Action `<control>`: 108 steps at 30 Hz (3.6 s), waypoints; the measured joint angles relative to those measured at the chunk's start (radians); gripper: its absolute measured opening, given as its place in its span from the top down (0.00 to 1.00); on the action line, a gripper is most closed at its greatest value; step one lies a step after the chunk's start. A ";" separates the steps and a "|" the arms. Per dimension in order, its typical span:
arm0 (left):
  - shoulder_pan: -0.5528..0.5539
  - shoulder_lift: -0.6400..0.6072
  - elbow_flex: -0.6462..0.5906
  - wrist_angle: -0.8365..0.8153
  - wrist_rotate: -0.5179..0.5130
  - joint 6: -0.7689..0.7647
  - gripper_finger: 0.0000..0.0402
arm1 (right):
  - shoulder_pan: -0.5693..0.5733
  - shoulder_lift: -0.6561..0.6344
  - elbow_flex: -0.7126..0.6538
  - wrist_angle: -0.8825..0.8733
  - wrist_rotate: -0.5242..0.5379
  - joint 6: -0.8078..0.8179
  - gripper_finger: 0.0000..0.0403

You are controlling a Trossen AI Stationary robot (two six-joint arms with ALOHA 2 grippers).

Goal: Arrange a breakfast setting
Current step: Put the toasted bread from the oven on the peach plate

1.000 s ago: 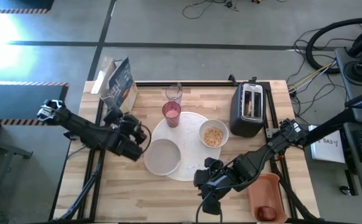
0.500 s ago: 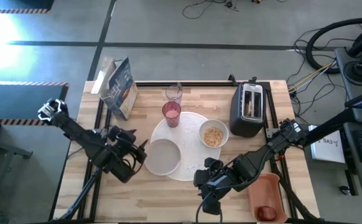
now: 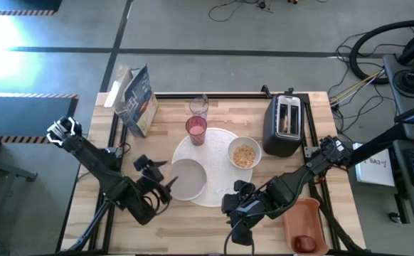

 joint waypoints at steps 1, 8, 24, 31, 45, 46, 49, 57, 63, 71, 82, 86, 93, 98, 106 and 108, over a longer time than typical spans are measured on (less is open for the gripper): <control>-0.001 0.013 0.000 0.049 -0.002 0.043 0.24 | 0.000 0.000 0.000 0.000 0.000 0.000 0.56; -0.007 0.087 0.000 0.178 -0.042 0.200 0.24 | 0.000 0.000 0.000 0.000 0.000 0.000 0.56; 0.000 0.055 0.000 0.098 0.004 0.144 0.24 | 0.000 0.000 0.000 0.001 0.000 0.000 0.56; 0.009 0.041 0.000 0.103 -0.058 0.155 0.24 | 0.000 0.000 0.000 0.003 0.000 -0.003 0.56; -0.026 -0.080 -0.117 0.087 -0.065 -0.005 0.24 | -0.006 0.001 0.000 0.124 0.017 -0.666 0.56; -0.027 -0.092 -0.127 0.088 -0.070 -0.005 0.24 | -0.006 0.003 0.000 0.165 0.018 -0.624 0.56; -0.025 -0.125 -0.153 0.087 -0.077 -0.005 0.24 | -0.006 0.006 0.000 0.296 0.018 -0.532 0.56; -0.019 -0.220 -0.225 0.091 -0.123 -0.002 0.24 | -0.017 0.010 0.001 0.516 0.025 -0.443 0.56; -0.018 -0.277 -0.300 0.148 -0.123 -0.001 0.24 | -0.039 0.009 0.001 0.420 0.083 -0.433 0.56; -0.019 -0.311 -0.354 0.220 -0.122 -0.001 0.24 | -0.149 -0.090 0.020 -0.221 0.373 0.091 0.56; -0.025 -0.263 -0.324 0.223 -0.123 0.025 0.24 | -0.393 -0.311 -0.157 -0.526 0.405 0.672 0.56; -0.031 -0.264 -0.326 0.224 -0.117 0.025 0.24 | -0.509 -0.386 -0.278 -0.491 0.351 0.652 0.56; -0.034 -0.262 -0.327 0.216 -0.112 0.025 0.24 | -0.688 -0.487 -0.481 -0.505 0.222 0.644 0.56; -0.033 -0.267 -0.333 0.210 -0.112 0.025 0.24 | -0.758 -0.545 -0.559 -0.510 0.222 0.626 0.56; -0.033 -0.268 -0.336 0.208 -0.099 0.025 0.24 | -0.850 -0.591 -0.609 -0.509 0.227 0.603 0.56; -0.033 -0.268 -0.337 0.208 -0.098 0.025 0.24 | -0.864 -0.590 -0.619 -0.507 0.227 0.594 0.56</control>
